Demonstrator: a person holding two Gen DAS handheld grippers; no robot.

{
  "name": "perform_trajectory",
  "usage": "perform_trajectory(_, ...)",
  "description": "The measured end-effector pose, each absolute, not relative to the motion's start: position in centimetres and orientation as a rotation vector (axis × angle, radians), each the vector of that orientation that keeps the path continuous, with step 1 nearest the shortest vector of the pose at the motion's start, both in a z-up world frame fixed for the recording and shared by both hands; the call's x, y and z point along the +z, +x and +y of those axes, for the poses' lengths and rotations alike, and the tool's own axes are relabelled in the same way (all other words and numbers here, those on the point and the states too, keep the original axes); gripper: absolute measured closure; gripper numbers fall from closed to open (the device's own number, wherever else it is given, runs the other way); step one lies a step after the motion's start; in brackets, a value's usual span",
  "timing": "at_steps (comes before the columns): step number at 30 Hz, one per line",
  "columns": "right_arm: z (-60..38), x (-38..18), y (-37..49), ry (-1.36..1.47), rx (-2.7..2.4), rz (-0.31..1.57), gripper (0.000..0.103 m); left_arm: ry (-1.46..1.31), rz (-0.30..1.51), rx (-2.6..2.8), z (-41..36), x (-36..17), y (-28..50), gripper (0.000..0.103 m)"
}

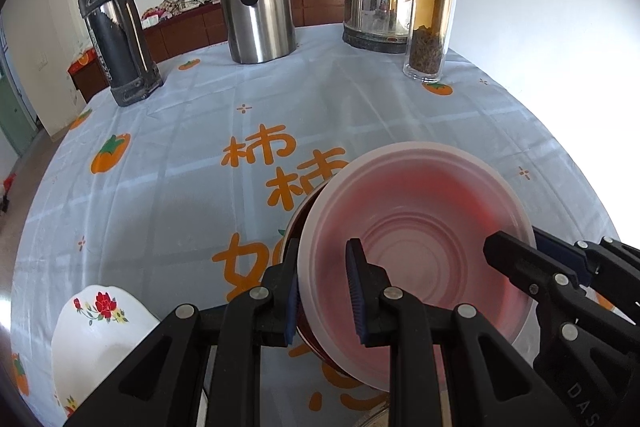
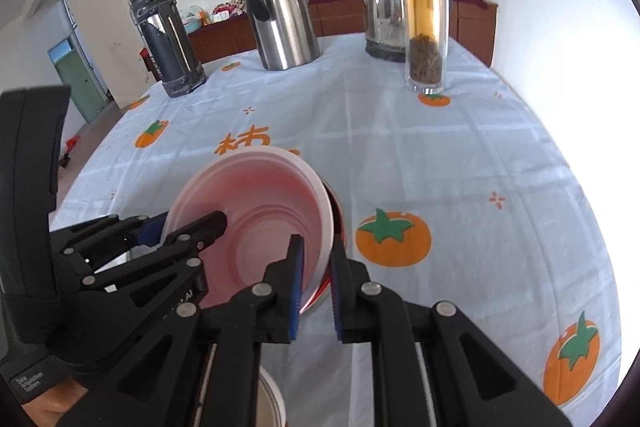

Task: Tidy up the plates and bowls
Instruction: 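Lift the pink bowl and lower it into the steel bowl, then open the left gripper to release the pink bowl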

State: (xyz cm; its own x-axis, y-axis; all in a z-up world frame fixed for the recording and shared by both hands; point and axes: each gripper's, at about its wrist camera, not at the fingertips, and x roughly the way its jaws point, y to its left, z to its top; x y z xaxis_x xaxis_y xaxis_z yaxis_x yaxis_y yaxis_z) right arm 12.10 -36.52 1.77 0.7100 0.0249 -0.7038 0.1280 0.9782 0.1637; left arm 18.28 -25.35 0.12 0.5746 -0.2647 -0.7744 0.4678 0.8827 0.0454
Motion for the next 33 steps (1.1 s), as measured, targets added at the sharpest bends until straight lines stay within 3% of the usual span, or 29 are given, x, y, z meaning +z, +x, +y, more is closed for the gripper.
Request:
perform_trajectory(8,-36.2,1.4,11.7,0.148,-0.081,0.720,0.088,0.288,0.806,-0.409,-25.7,-0.2,17.7,0.079)
perform_trajectory(13,-36.5,1.0,11.2,0.178,-0.055,0.665,0.080,0.290,0.789,-0.405,-25.7,-0.2,17.5,0.076)
perform_trajectory(17,-37.4,0.8,10.3,0.260,-0.017,0.594,0.068,0.262,0.783,-0.407,-25.3,0.2,17.2,0.075)
perform_trajectory(22,-38.2,1.0,9.0,0.324,0.000,0.508,0.064,0.247,0.737,-0.418,-25.3,0.7,16.4,0.064)
perform_trajectory(24,-38.4,1.1,8.4,0.337,-0.019,0.478,0.054,0.239,0.698,-0.404,-25.1,1.1,15.9,0.046)
perform_trajectory(26,-38.9,1.1,8.0,0.359,-0.035,0.454,0.046,0.224,0.667,-0.394,-24.6,1.6,15.6,0.035)
perform_trajectory(29,-39.5,1.1,7.7,0.395,-0.044,0.435,0.035,0.205,0.624,-0.389,-23.8,2.1,14.8,0.034)
perform_trajectory(33,-39.6,0.9,7.7,0.391,-0.076,0.436,0.034,0.192,0.596,-0.360,-22.7,2.4,14.1,0.034)
